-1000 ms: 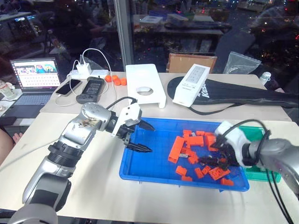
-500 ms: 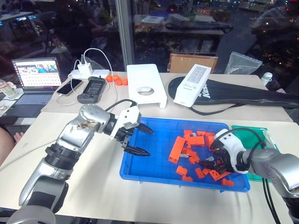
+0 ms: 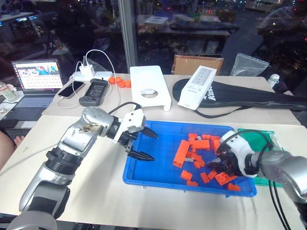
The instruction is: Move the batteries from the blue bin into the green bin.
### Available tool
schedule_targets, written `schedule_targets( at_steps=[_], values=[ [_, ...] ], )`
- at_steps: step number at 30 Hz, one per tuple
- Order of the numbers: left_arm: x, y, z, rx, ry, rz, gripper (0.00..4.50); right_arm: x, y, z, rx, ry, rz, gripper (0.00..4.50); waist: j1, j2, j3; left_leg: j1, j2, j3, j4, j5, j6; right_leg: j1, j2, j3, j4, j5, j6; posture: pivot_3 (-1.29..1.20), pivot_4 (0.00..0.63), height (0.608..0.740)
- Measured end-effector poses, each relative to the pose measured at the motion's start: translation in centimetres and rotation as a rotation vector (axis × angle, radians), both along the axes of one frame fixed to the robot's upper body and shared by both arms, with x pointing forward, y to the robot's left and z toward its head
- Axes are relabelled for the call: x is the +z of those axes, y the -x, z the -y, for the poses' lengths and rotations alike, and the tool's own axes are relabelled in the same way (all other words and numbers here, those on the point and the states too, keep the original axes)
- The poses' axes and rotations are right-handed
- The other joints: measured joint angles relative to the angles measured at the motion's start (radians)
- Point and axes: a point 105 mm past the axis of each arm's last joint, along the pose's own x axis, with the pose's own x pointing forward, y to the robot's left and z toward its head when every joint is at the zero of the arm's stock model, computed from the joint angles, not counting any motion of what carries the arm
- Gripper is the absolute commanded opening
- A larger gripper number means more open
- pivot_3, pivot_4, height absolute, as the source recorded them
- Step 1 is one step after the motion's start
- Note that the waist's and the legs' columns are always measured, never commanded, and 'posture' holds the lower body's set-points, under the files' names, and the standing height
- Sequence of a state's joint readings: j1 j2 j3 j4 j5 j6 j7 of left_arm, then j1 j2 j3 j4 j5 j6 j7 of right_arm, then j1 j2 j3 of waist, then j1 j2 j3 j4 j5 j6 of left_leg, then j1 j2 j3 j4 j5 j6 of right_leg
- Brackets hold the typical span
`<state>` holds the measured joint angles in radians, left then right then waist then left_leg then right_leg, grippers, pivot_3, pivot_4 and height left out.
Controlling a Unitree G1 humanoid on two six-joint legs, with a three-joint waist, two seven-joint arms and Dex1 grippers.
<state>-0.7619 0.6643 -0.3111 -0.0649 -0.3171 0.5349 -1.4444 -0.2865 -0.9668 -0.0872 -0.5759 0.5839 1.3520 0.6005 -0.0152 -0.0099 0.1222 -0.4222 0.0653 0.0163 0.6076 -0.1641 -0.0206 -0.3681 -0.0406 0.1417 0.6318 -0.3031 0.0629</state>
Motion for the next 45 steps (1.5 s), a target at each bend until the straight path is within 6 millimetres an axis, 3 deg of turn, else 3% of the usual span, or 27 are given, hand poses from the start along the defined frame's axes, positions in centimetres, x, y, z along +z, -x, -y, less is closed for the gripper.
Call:
schedule_targets(
  at_steps=[4,10,14,18,22,24,27,30,34,37,39,40,41,45],
  values=[
    [0.0,0.1,0.1,-0.003,0.0,-0.003,4.5,4.7,0.6,1.0,0.013,-0.005,0.078,2.47,0.002,0.0,0.0,0.0,0.0,-0.001,0.0,0.0,0.0,0.0,0.0,-0.001,-0.001,0.0,0.0,0.0,0.15,0.714],
    [1.2,0.4,1.9,-0.033,0.12,-0.063,4.5,8.6,-0.9,7.1,-0.235,0.129,0.24,2.47,0.001,0.0,0.0,0.0,0.0,-0.001,0.0,0.0,0.0,0.0,0.0,-0.001,-0.001,0.0,0.0,0.0,0.15,0.714],
    [3.4,-0.2,1.9,-0.022,0.182,-0.038,4.5,7.5,-0.8,12.0,-0.413,0.207,0.217,2.47,0.0,0.001,0.0,0.0,0.0,-0.001,-0.001,0.0,0.0,0.0,0.0,-0.001,-0.001,-0.001,-0.001,0.0,0.15,0.714],
    [3.5,-0.7,1.8,0.008,0.189,-0.049,4.5,4.2,-0.3,13.7,-0.461,0.177,0.142,2.47,-0.004,0.002,-0.001,0.0,0.0,-0.001,-0.001,0.0,0.0,0.0,0.0,-0.001,0.0,-0.001,-0.001,0.0,0.15,0.714],
    [3.4,-0.8,1.8,0.019,0.19,-0.054,4.5,2.9,-0.7,13.2,-0.448,0.123,0.136,2.47,-0.007,0.002,0.0,0.0,-0.001,-0.001,0.001,0.0,0.0,0.001,0.0,-0.001,0.001,-0.001,0.0,0.0,0.15,0.714],
    [3.4,-0.8,1.7,0.021,0.187,-0.051,4.5,2.7,-0.6,13.2,-0.44,0.13,0.13,3.47,-0.005,0.003,0.0,0.0,-0.001,-0.001,0.001,0.0,0.0,0.001,0.0,-0.001,0.001,-0.001,0.0,0.0,0.15,0.714],
    [3.2,-0.8,1.7,0.039,0.191,-0.056,4.5,1.6,-0.4,12.8,-0.414,0.144,0.092,4.38,-0.003,0.004,-0.001,0.0,-0.001,-0.001,0.001,0.0,0.0,0.001,0.0,-0.001,0.0,-0.001,0.0,0.0,0.15,0.714],
    [3.2,-0.6,1.6,0.04,0.189,-0.06,4.5,1.7,-0.4,12.4,-0.395,0.143,0.095,4.48,-0.003,0.004,-0.001,0.0,-0.001,-0.001,0.001,0.0,0.0,0.001,0.0,-0.001,0.0,-0.001,0.0,0.0,0.15,0.714],
    [3.2,-0.6,1.1,0.055,0.177,-0.052,4.5,4.6,-1.5,11.9,-0.367,0.173,0.185,4.48,-0.007,0.005,-0.001,0.0,-0.001,-0.001,0.0,0.0,0.0,0.001,0.0,-0.001,0.001,-0.001,0.0,0.0,0.15,0.714],
    [3.1,-0.8,0.7,0.067,0.164,-0.041,4.5,8.3,-2.9,7.9,-0.212,0.129,0.296,4.48,-0.018,0.006,-0.001,0.001,0.0,-0.001,-0.001,0.0,0.0,0.001,0.0,-0.001,0.001,-0.001,0.001,0.0,0.15,0.714],
    [3.0,-0.8,0.6,0.066,0.159,-0.029,4.5,9.1,-3.1,5.0,-0.082,0.109,0.32,4.48,-0.019,0.007,-0.001,0.001,0.0,-0.003,-0.001,0.0,0.0,0.002,0.001,-0.002,0.0,-0.002,0.0,0.0,0.15,0.714],
    [2.9,-0.8,0.6,0.062,0.154,-0.023,4.5,8.6,-3.1,2.9,0.045,0.123,0.317,4.48,-0.019,0.006,0.0,0.001,0.0,-0.004,-0.001,0.0,0.0,0.002,0.001,-0.003,0.0,-0.002,0.0,0.0,0.15,0.714],
    [2.9,-0.8,0.5,0.062,0.152,-0.023,4.5,8.3,-3.1,2.3,0.085,0.131,0.313,4.48,-0.018,0.005,0.0,0.001,0.0,-0.004,-0.001,0.0,0.0,0.002,0.001,-0.003,0.0,-0.002,0.0,0.0,0.15,0.714],
    [2.3,-0.9,0.4,0.054,0.127,-0.015,4.5,3.8,-3.0,-2.6,0.408,0.141,0.202,4.48,-0.008,0.006,0.0,-0.001,0.0,-0.003,0.001,0.0,0.0,0.0,0.0,-0.003,-0.001,-0.002,0.0,0.0,0.15,0.714]
  ],
)
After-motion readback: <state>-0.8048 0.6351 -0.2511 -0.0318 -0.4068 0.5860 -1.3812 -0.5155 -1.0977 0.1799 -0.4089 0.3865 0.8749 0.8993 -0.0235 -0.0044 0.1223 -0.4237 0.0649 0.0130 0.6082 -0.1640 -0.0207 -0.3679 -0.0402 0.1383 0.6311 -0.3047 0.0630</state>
